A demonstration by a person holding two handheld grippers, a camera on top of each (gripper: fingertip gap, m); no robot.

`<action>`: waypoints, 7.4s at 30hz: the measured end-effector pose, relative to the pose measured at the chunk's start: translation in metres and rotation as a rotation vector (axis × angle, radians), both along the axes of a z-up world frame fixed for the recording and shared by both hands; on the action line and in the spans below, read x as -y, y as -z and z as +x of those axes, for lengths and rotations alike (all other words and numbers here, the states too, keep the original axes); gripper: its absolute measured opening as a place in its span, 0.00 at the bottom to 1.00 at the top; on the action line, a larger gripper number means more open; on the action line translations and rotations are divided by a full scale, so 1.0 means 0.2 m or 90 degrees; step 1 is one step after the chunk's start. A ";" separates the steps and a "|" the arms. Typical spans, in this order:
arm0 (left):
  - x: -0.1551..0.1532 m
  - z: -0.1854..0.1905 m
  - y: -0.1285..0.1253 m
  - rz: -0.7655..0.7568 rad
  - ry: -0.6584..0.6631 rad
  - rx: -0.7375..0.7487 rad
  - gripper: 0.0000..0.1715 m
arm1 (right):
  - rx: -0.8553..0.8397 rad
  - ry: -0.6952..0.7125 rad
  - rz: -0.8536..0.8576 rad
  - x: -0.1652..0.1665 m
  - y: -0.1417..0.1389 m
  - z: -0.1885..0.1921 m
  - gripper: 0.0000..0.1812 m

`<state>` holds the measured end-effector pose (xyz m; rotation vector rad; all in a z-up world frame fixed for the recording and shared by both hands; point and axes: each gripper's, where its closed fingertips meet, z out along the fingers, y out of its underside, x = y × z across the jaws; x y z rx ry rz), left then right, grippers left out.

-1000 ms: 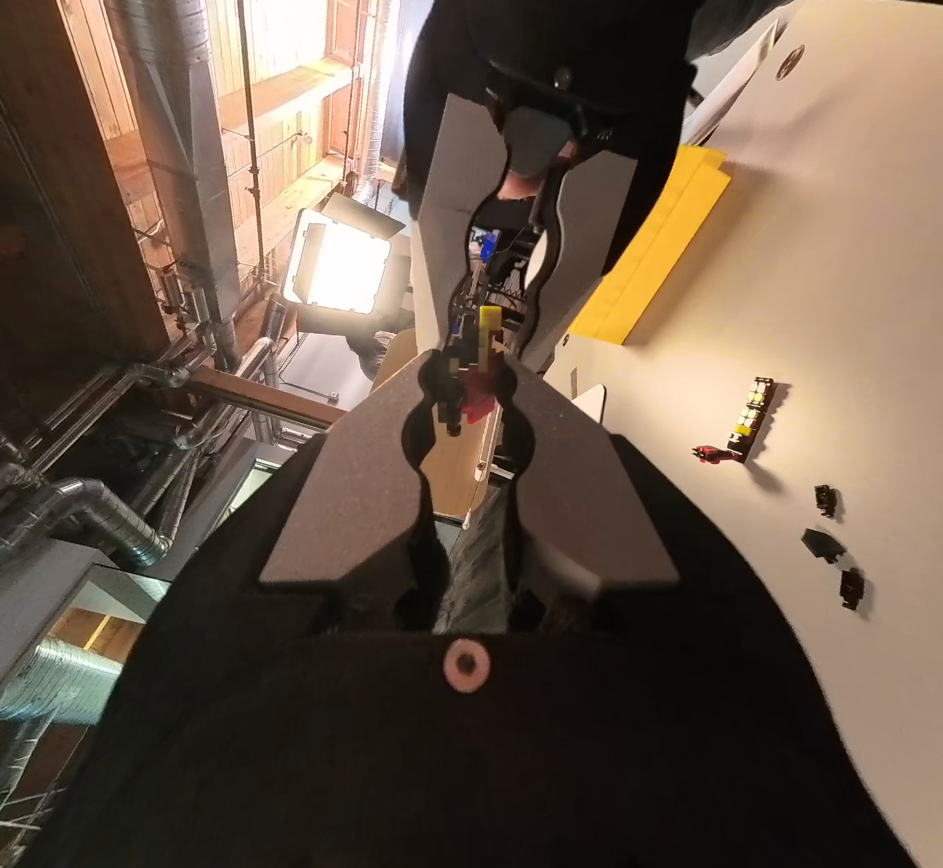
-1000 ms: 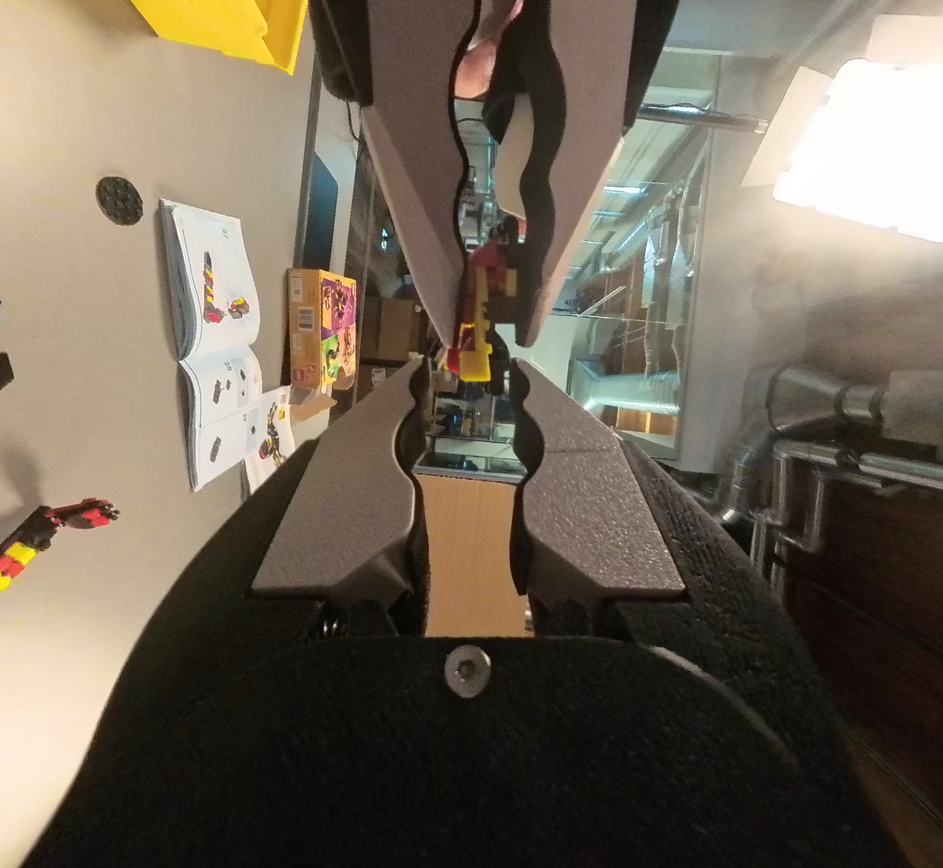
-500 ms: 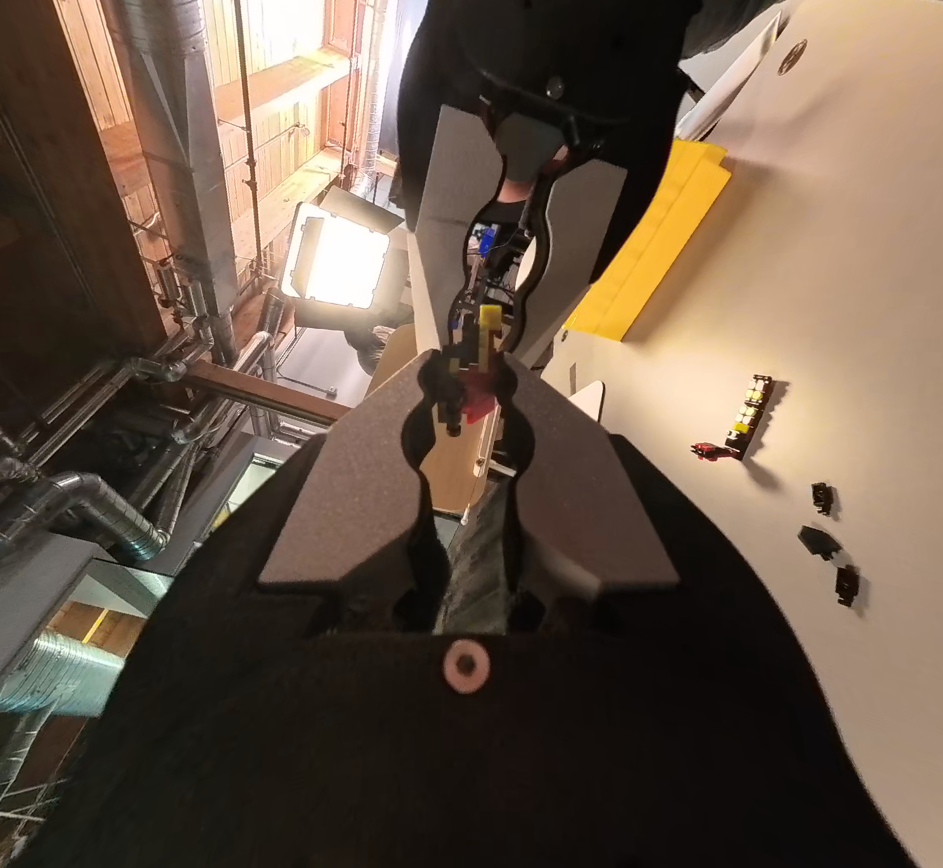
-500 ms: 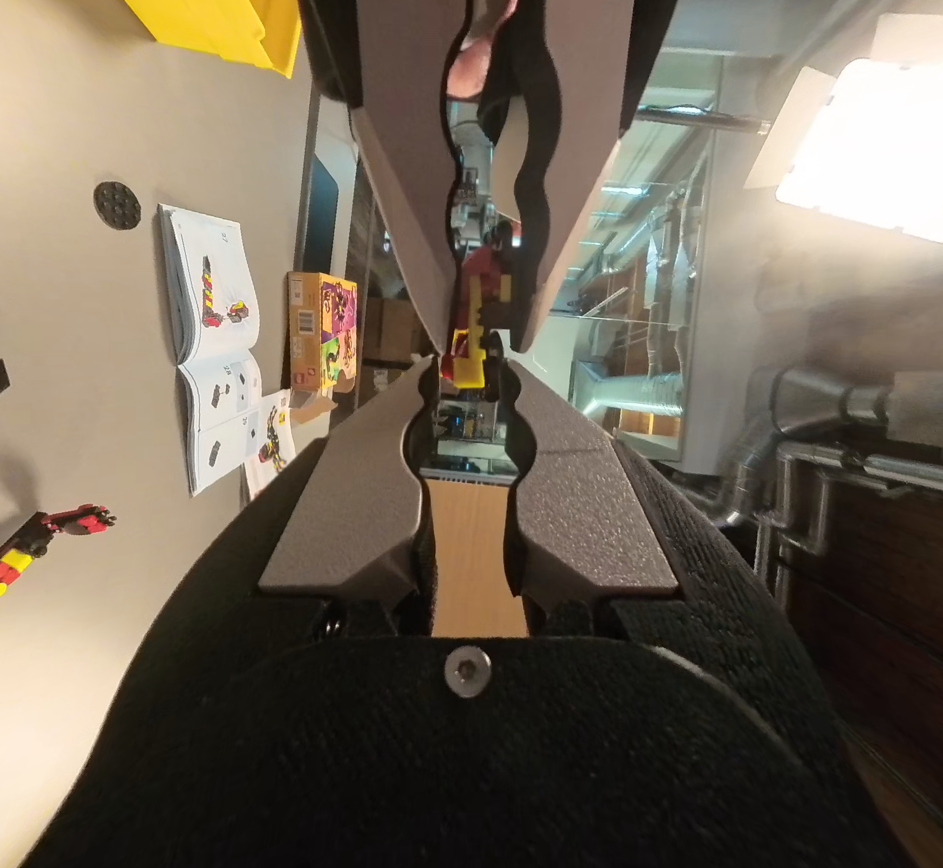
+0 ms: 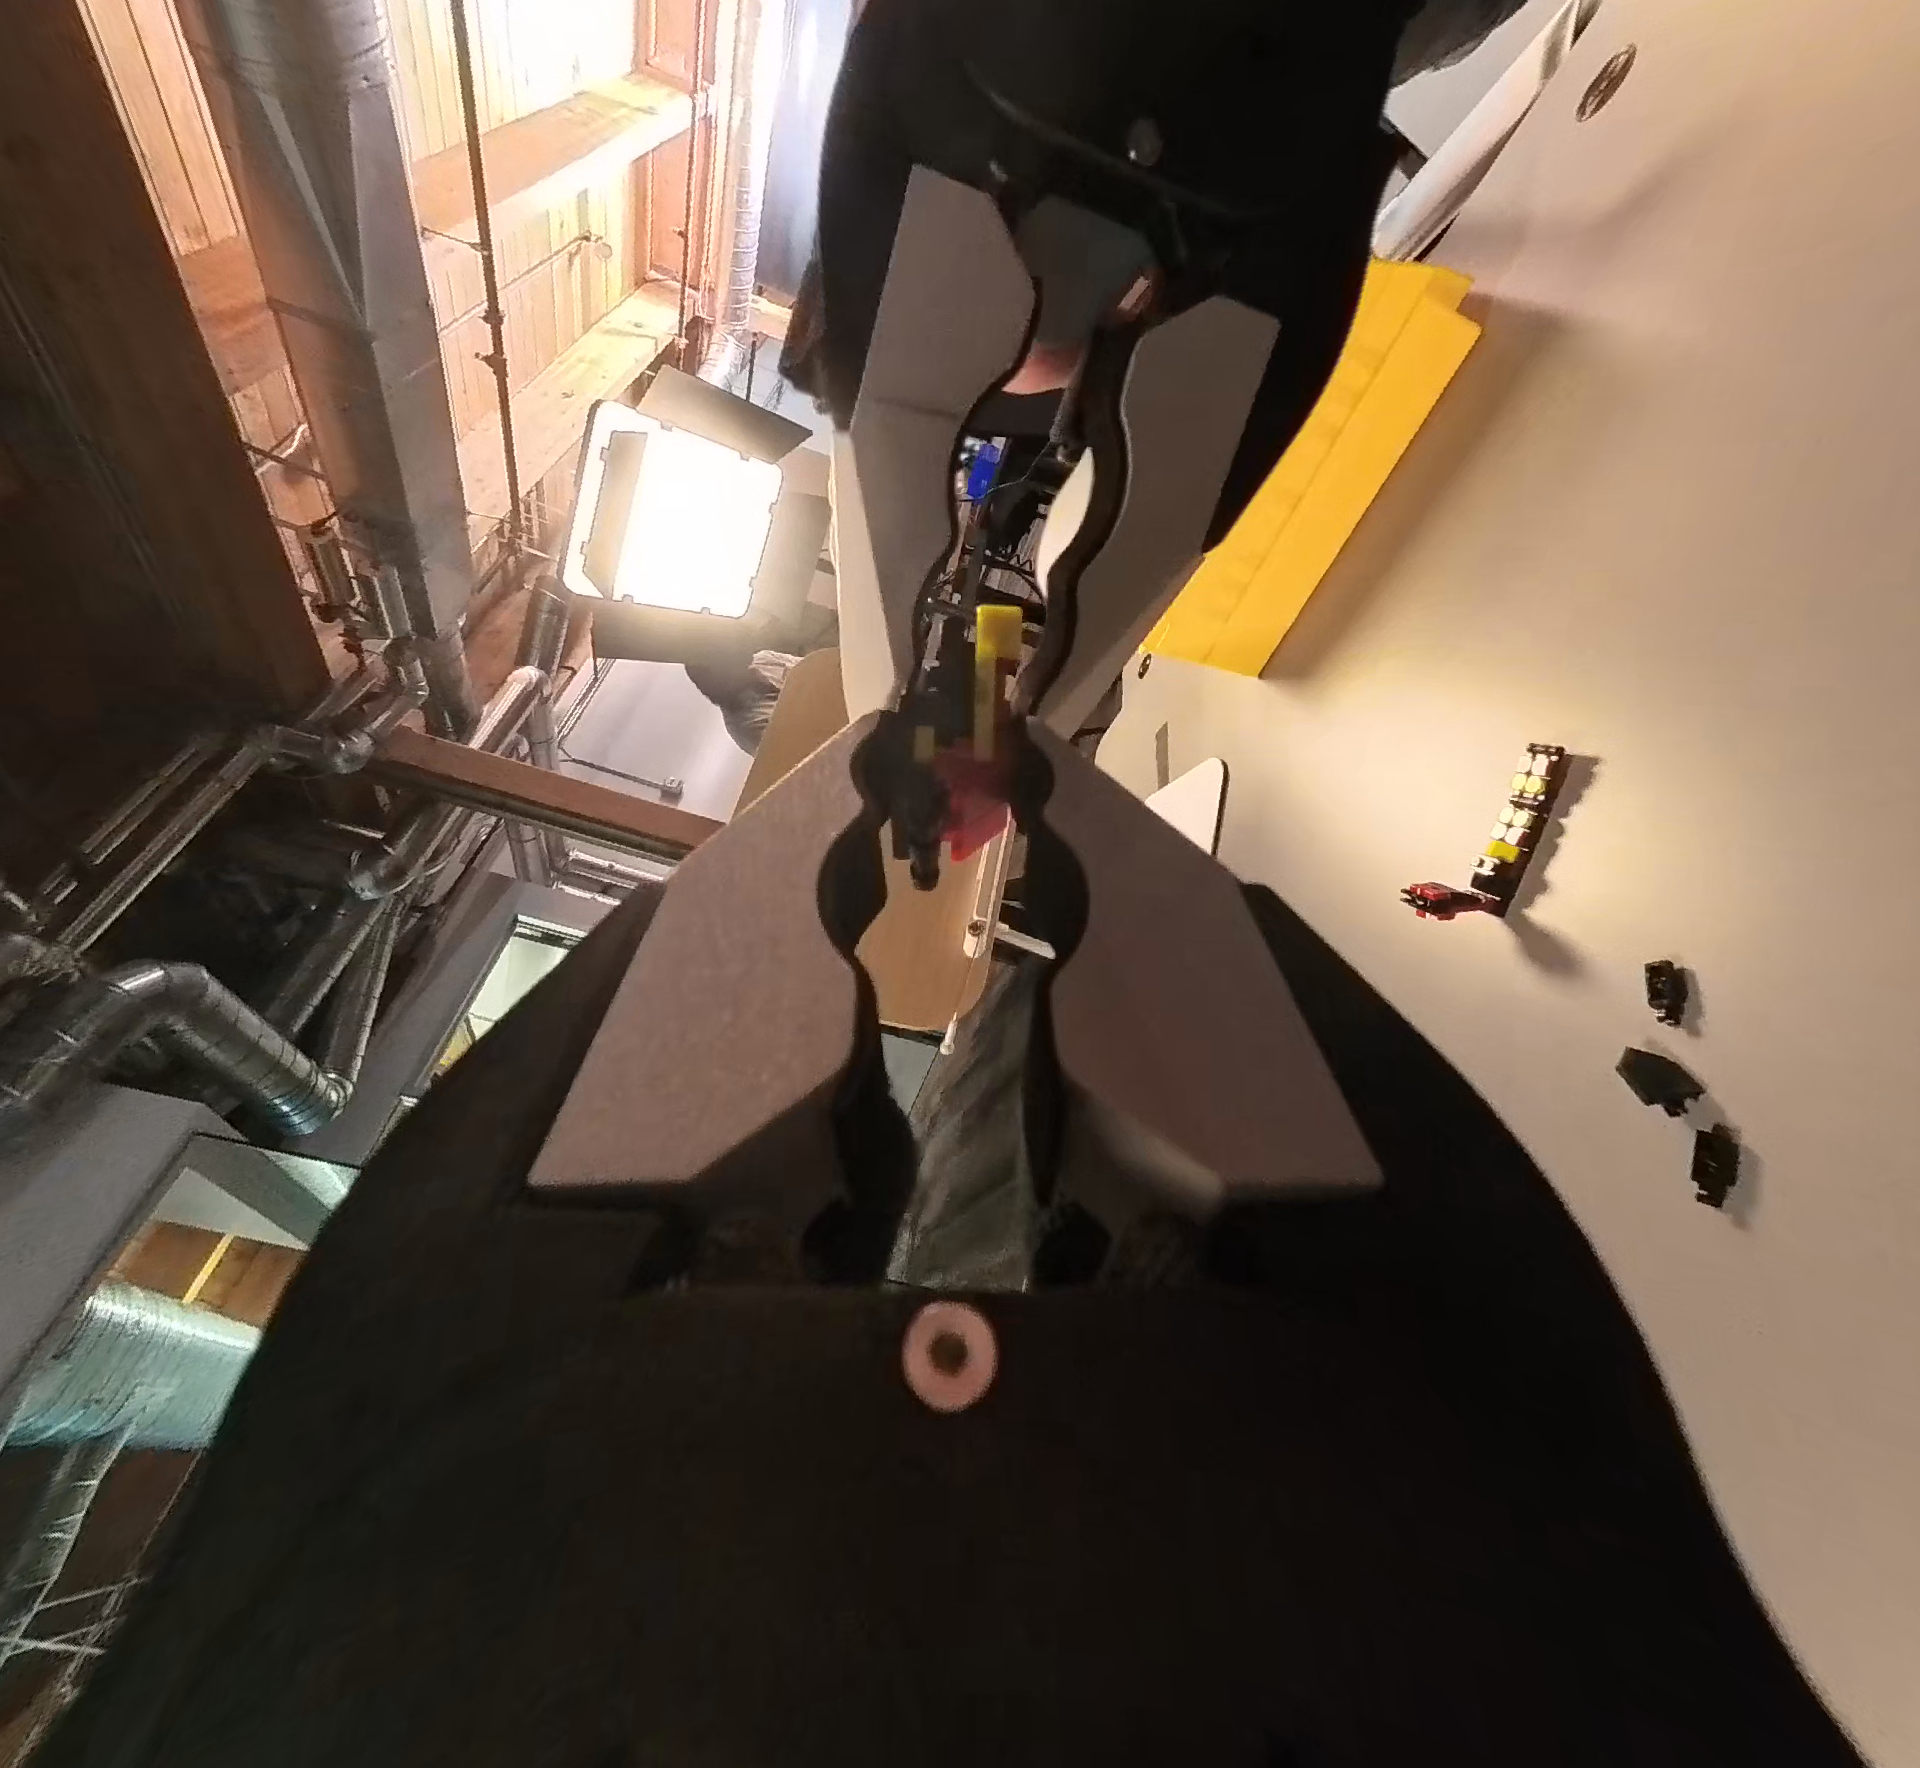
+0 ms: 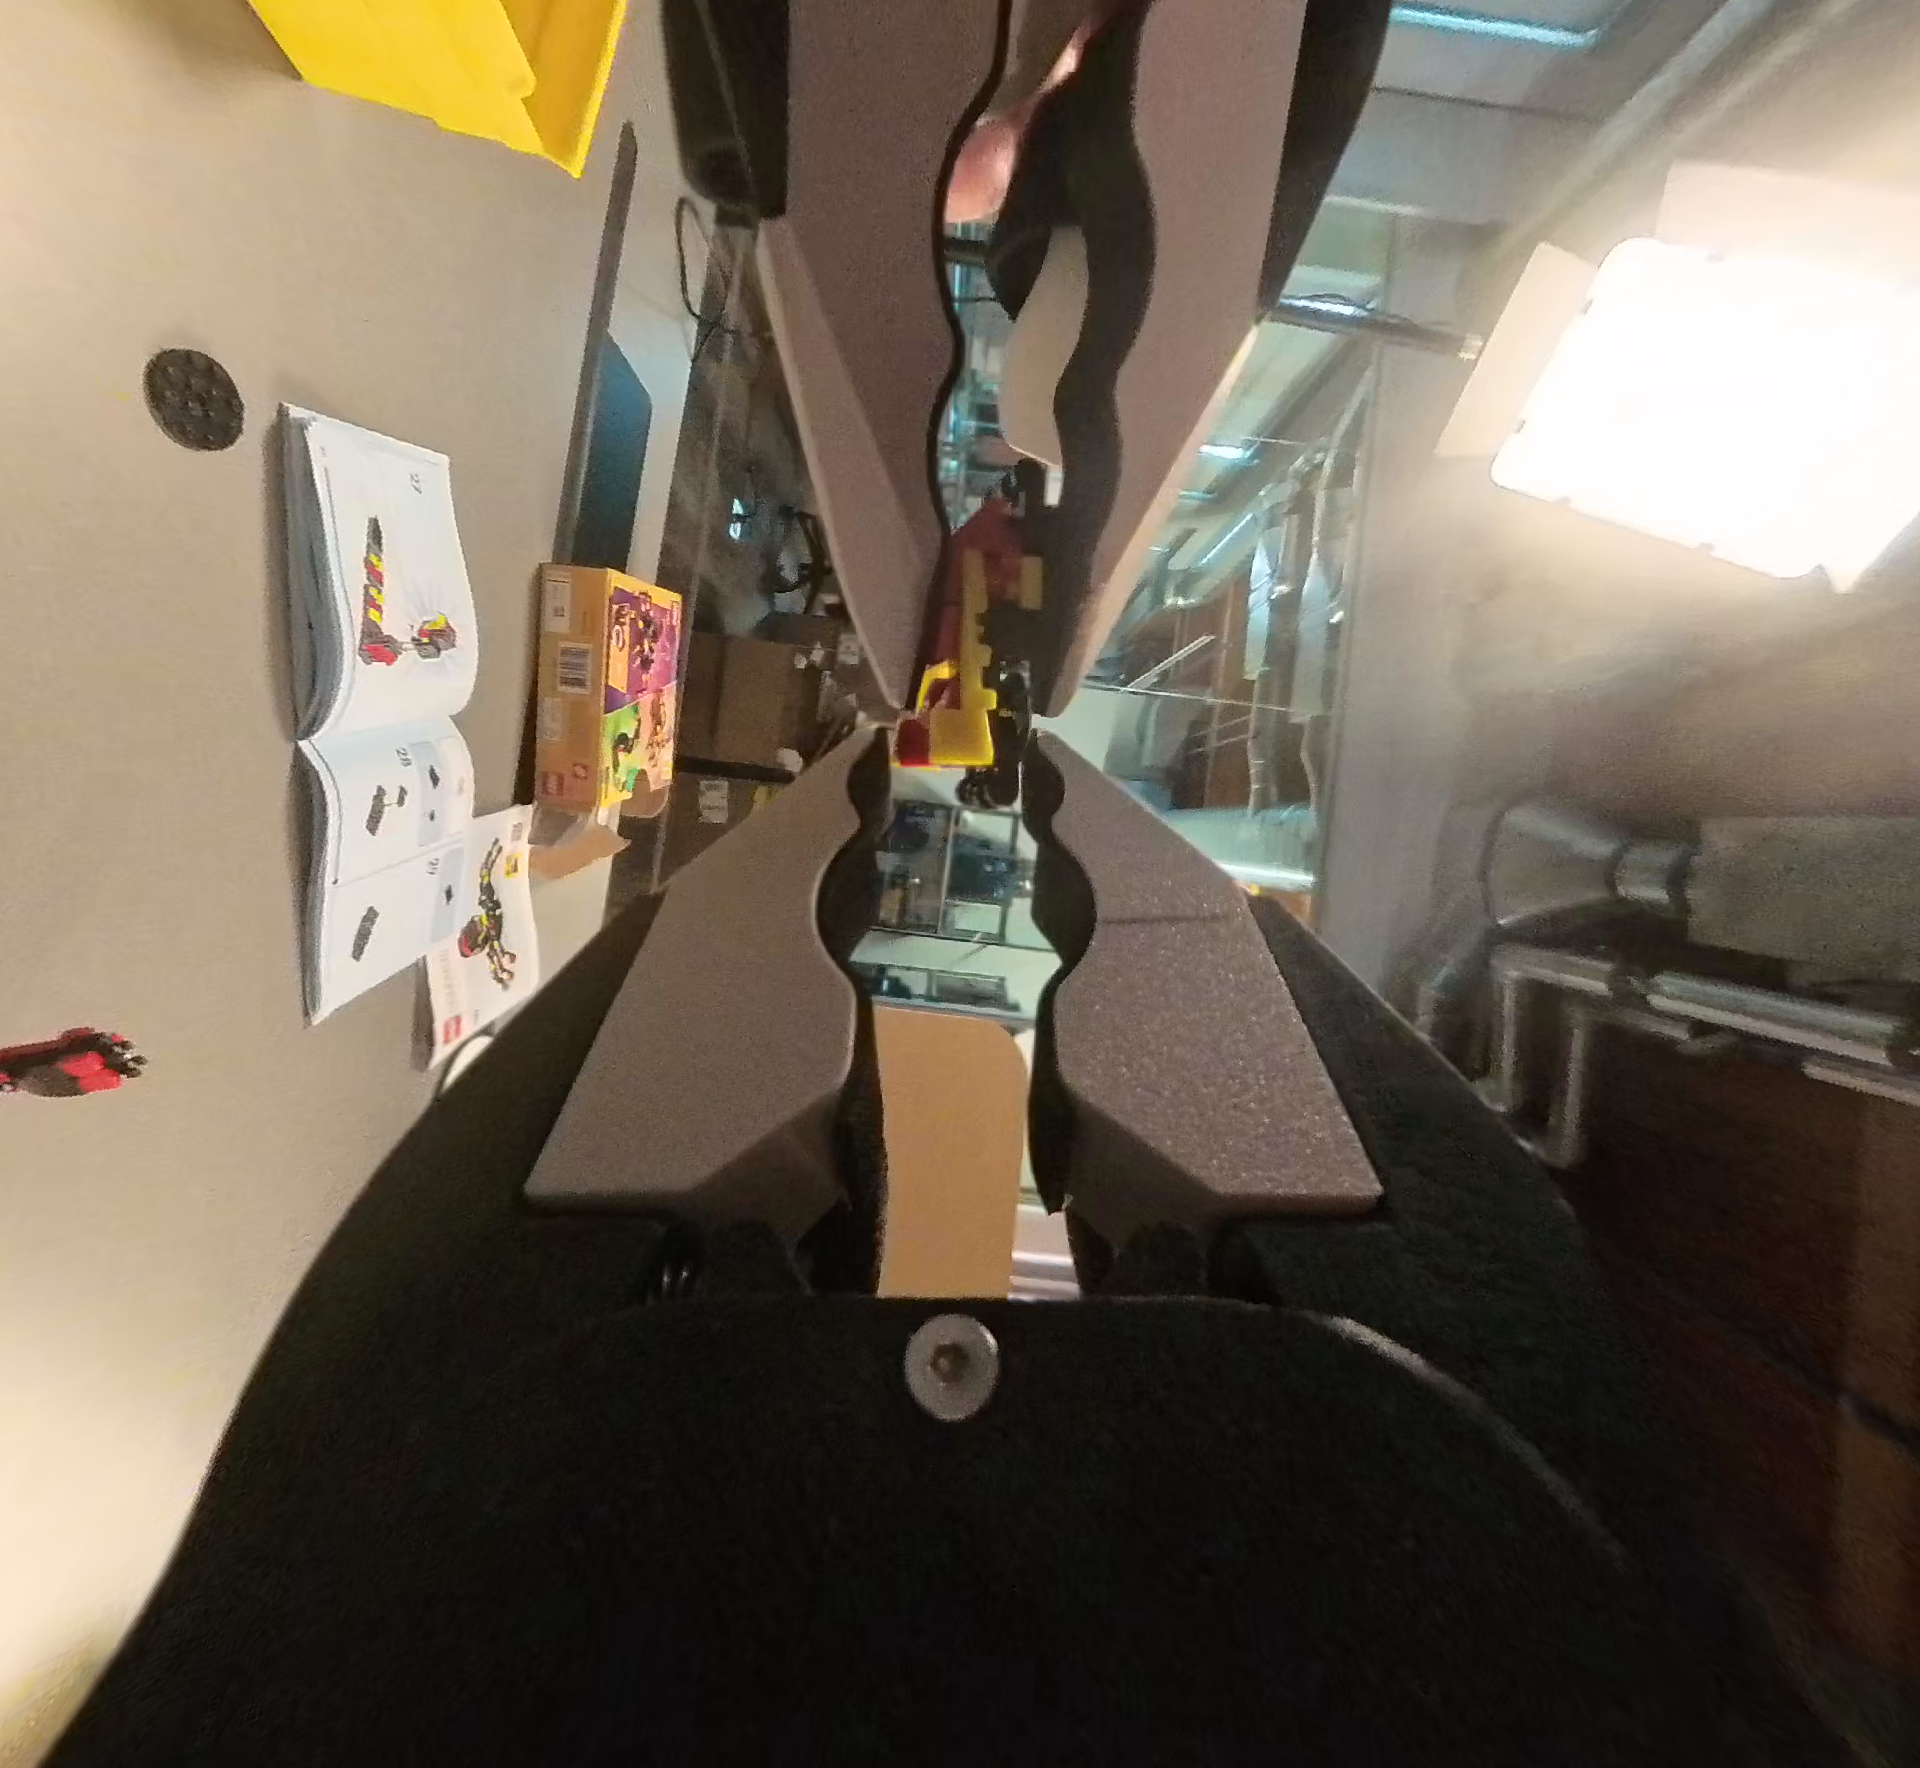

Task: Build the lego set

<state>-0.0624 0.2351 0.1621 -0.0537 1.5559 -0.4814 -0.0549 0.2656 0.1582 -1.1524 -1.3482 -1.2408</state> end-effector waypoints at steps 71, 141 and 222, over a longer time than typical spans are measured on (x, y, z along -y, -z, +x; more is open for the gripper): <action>0.09 -0.03 0.02 0.030 0.088 0.015 0.11 | -0.150 -0.206 -0.084 0.17 0.04 -0.07 0.18; 0.18 -0.05 0.06 0.021 0.163 -0.019 0.11 | -0.127 -0.264 -0.134 0.28 0.04 -0.11 0.07; 0.22 0.62 1.27 -0.545 -0.209 -0.571 0.36 | -0.677 -0.098 -0.616 0.46 1.30 0.80 0.08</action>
